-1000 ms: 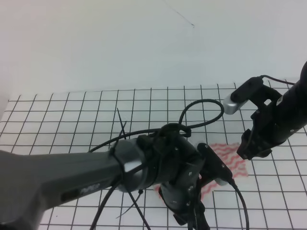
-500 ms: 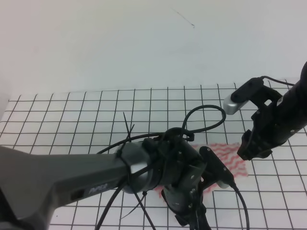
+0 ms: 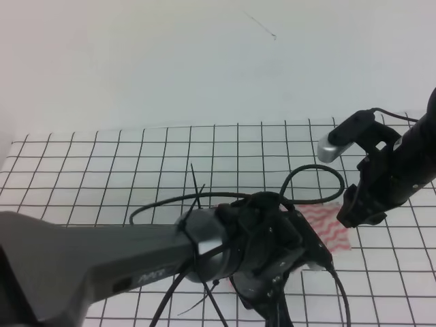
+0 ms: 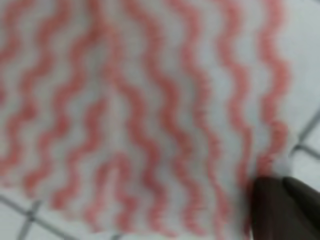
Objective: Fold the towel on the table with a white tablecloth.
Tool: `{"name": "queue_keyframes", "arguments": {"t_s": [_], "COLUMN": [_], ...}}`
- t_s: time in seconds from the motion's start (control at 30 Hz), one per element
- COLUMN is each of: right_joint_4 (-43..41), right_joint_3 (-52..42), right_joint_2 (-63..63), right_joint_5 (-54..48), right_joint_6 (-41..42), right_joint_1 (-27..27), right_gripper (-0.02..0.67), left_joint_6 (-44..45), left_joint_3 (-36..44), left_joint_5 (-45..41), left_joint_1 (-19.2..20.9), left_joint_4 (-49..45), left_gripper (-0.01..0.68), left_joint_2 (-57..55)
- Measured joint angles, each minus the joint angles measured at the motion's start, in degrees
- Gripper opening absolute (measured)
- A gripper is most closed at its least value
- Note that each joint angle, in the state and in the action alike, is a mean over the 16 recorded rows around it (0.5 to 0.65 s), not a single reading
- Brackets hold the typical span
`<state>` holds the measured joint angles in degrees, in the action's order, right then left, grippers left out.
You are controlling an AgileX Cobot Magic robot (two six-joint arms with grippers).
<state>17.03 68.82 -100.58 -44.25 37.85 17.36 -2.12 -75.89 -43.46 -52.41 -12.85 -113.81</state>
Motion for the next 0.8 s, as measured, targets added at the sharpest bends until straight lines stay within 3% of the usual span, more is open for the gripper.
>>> {"name": "queue_keyframes", "arguments": {"t_s": [0.37,0.8], "right_joint_4": [0.1,-3.4], "right_joint_3": [0.0,0.0], "right_joint_2": [0.0,0.0], "right_joint_5": [-0.1,0.8], "right_joint_6": [0.0,-1.8], "right_joint_1": [0.0,-0.1], "right_gripper": [0.318,0.318], "left_joint_6": [-4.4,-2.8], "left_joint_3": [-4.1,-5.6], "left_joint_5": [-0.8,-5.1], "left_joint_1": [0.9,4.0], "left_joint_4": [-8.5,-4.3], "left_gripper": [0.0,0.0], "left_joint_2": [0.6,3.2]}}
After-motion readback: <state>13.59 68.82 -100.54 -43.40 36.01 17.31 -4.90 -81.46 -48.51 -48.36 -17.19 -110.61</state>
